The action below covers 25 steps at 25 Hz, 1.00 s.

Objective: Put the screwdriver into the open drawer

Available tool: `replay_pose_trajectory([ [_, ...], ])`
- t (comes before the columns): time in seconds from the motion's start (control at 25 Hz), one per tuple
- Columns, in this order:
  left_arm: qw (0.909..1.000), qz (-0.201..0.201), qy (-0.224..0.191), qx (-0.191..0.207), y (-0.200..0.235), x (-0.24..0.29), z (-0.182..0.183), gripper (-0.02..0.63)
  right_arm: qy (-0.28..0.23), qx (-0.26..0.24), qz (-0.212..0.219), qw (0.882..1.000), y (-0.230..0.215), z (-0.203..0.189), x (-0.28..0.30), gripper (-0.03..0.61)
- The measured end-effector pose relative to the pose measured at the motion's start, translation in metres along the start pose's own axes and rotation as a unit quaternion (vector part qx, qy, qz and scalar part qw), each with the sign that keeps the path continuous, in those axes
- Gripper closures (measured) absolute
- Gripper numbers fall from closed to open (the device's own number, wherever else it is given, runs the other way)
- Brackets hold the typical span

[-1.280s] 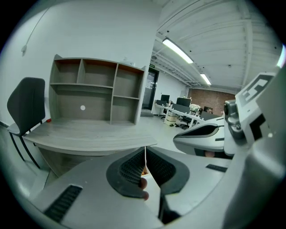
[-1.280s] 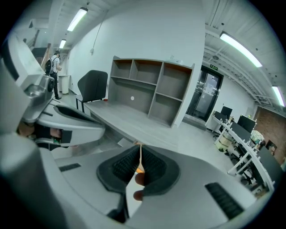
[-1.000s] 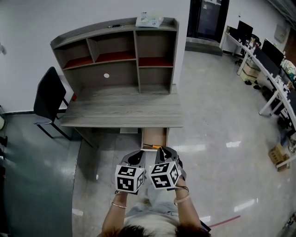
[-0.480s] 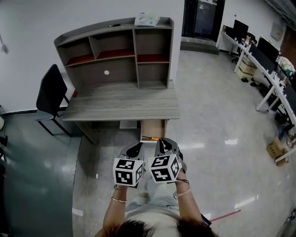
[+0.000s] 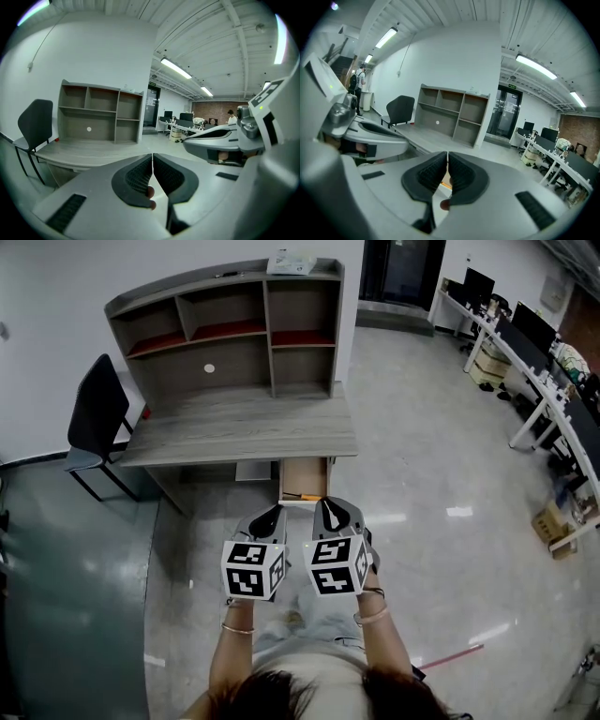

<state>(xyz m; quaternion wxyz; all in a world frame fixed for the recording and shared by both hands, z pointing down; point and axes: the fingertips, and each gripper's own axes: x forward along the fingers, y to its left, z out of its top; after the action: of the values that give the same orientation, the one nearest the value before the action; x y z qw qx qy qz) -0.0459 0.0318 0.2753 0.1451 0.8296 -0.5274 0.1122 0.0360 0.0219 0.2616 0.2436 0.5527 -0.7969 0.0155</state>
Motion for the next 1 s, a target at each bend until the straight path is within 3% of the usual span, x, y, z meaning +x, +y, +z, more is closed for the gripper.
replay_pose_trajectory([
  [0.36,0.9996,0.012,-0.026,0.001,0.007,-0.008,0.017,0.591,-0.022,0.011,0.021,0.999,0.006,0.011,-0.009,0.546],
  [0.52,0.9994,0.019,-0.027,0.006,0.003,-0.005,0.020,0.591,-0.041,0.039,0.046,0.997,0.003,0.015,-0.010,0.546],
  [1.0,0.9984,0.047,-0.026,0.018,-0.048,-0.017,0.022,0.595,-0.072,0.048,0.063,0.994,-0.030,0.011,-0.048,0.551],
])
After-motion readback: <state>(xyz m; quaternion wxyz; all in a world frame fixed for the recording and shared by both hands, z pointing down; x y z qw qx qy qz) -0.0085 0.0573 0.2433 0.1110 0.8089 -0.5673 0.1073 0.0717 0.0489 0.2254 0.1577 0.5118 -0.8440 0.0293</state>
